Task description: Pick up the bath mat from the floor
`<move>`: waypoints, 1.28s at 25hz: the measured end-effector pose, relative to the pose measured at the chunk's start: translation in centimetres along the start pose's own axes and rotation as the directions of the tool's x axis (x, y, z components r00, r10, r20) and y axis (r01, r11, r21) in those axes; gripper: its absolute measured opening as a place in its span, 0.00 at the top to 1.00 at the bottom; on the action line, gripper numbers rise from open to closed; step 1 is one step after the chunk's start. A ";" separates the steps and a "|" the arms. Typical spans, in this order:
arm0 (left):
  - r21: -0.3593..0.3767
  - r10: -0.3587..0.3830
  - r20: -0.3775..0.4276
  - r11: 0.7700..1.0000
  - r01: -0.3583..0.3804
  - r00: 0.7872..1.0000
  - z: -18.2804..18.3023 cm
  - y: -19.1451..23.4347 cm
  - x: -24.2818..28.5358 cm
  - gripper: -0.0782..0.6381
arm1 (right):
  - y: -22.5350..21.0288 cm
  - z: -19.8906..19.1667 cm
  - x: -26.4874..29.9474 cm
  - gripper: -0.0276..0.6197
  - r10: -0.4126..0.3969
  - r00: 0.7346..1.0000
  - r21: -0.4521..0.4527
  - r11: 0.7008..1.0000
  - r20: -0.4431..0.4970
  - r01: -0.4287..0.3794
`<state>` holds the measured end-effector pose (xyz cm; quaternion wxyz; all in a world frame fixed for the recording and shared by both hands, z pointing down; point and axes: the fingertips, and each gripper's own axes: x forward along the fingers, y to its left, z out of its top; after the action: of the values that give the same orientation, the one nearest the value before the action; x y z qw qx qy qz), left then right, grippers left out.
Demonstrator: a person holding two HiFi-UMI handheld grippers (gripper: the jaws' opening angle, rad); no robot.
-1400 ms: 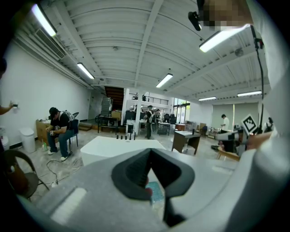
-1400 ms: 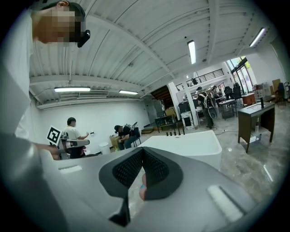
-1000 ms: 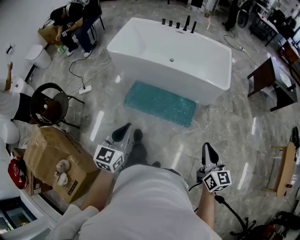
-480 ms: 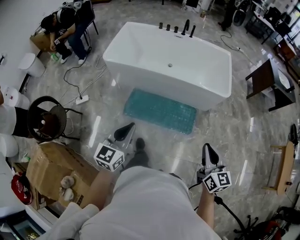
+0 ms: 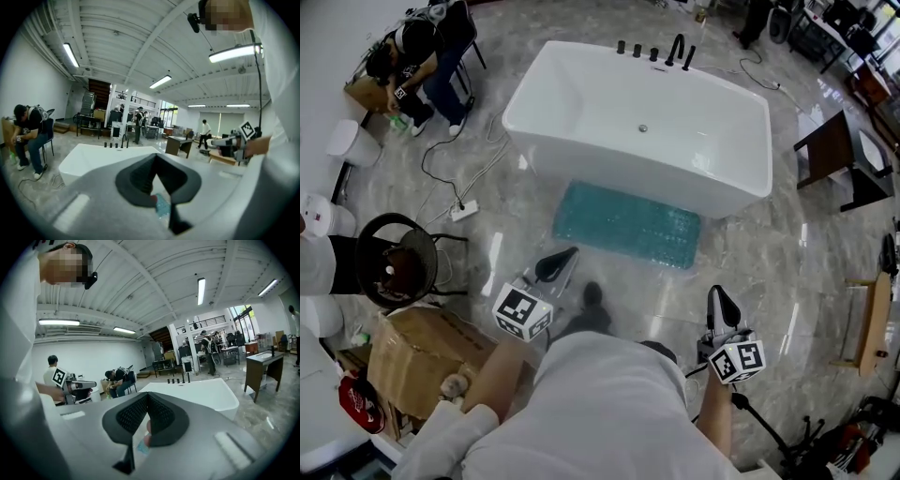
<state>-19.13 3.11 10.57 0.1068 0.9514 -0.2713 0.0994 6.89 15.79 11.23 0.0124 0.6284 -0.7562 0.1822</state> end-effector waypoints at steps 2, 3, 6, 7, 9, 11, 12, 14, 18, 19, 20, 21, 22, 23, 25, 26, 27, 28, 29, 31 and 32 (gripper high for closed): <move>-0.011 -0.011 0.001 1.000 0.011 1.000 0.1 2.1 0.5 0.89 | 0.2 0.4 1.8 0.95 -0.019 1.000 0.006 1.000 0.010 0.019; -0.014 -0.015 -0.002 1.000 0.015 1.000 0.1 3.1 0.7 0.89 | 0.3 0.6 2.7 0.95 -0.026 1.000 0.007 1.000 0.014 0.026; -0.008 -0.020 -0.024 1.000 0.020 1.000 -0.2 5.7 1.4 0.89 | 0.4 1.0 4.8 0.95 -0.040 0.999 0.013 0.999 0.014 0.040; -0.006 -0.020 -0.032 1.000 0.020 0.999 -0.2 6.4 1.7 0.89 | 0.4 1.1 5.3 0.95 -0.044 0.999 0.016 0.999 0.010 0.044; -0.005 -0.021 -0.045 1.000 0.021 0.999 -0.3 7.6 2.1 0.89 | 0.6 1.1 6.2 0.95 -0.048 0.999 0.021 0.999 -0.001 0.048; -0.011 -0.020 -0.053 1.000 0.019 0.998 -0.4 8.3 2.3 0.89 | 0.8 1.0 7.0 0.95 -0.042 0.999 0.017 0.999 -0.011 0.042; -0.014 -0.018 -0.055 1.000 0.017 0.998 -0.4 8.6 2.5 0.89 | 0.8 0.9 7.3 0.95 -0.040 0.999 0.015 0.999 -0.016 0.040; -0.023 -0.011 -0.052 1.000 0.010 0.999 -0.5 9.0 3.0 0.89 | 0.5 0.9 7.8 0.95 -0.038 0.999 0.013 0.999 -0.023 0.038; -0.062 0.013 -0.031 0.998 -0.015 0.999 -0.4 8.9 4.9 0.89 | -1.7 0.9 8.3 0.95 -0.030 0.999 0.021 0.999 -0.037 0.030; -0.070 0.019 -0.032 0.997 -0.021 0.999 -0.5 8.6 5.5 0.89 | -2.5 0.9 8.3 0.95 -0.026 0.999 0.023 0.999 -0.041 0.027; -0.075 0.025 -0.038 0.997 -0.027 0.999 -0.6 8.3 6.2 0.89 | -3.3 0.9 8.3 0.95 -0.021 0.999 0.026 0.999 -0.044 0.022; -0.076 0.030 -0.044 0.997 -0.033 0.999 -0.7 8.0 6.8 0.89 | -4.1 0.9 8.5 0.95 -0.015 0.999 0.030 0.999 -0.047 0.016; -0.075 0.036 -0.049 0.996 -0.039 0.998 -0.8 7.8 7.6 0.89 | -5.0 0.9 8.7 0.95 -0.008 0.999 0.033 0.999 -0.049 0.009; -0.072 0.042 -0.053 0.996 -0.046 0.998 -0.8 7.6 8.4 0.89 | -5.8 0.9 9.1 0.95 0.001 0.999 0.036 0.999 -0.053 0.001; -0.066 0.061 -0.061 0.996 -0.065 0.996 -1.0 7.1 9.8 0.89 | -7.3 0.7 9.8 0.95 0.023 0.998 0.034 0.999 -0.064 -0.021; -0.066 0.072 -0.066 0.995 -0.077 0.995 -1.2 6.8 10.5 0.89 | -8.0 0.6 10.1 0.95 0.035 0.997 0.029 0.999 -0.073 -0.033; -0.066 0.085 -0.072 0.994 -0.090 0.994 -1.4 6.5 11.1 0.89 | -8.8 0.4 10.4 0.95 0.044 0.996 0.022 0.999 -0.083 -0.043; -0.067 0.099 -0.080 0.992 -0.104 0.992 -1.7 6.3 11.8 0.89 | -9.7 0.2 10.8 0.95 0.053 0.994 0.016 0.999 -0.095 -0.052; -0.068 0.112 -0.088 0.991 -0.118 0.990 -2.1 6.2 12.6 0.89 | -10.6 0.0 11.1 0.95 0.060 0.992 0.011 0.998 -0.107 -0.060; -0.068 0.133 -0.103 0.988 -0.140 0.986 -2.8 6.1 14.1 0.89 | -12.4 -0.6 12.0 0.95 0.075 0.989 0.007 0.997 -0.128 -0.074; -0.068 0.142 -0.109 0.986 -0.150 0.984 -3.1 6.1 14.9 0.89 | -13.3 -1.0 12.5 0.95 0.081 0.987 0.008 0.997 -0.138 -0.081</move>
<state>-10.39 -8.54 18.15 0.1491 0.9178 -0.3378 0.1458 16.79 2.38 18.66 0.0565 0.5830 -0.7782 0.2266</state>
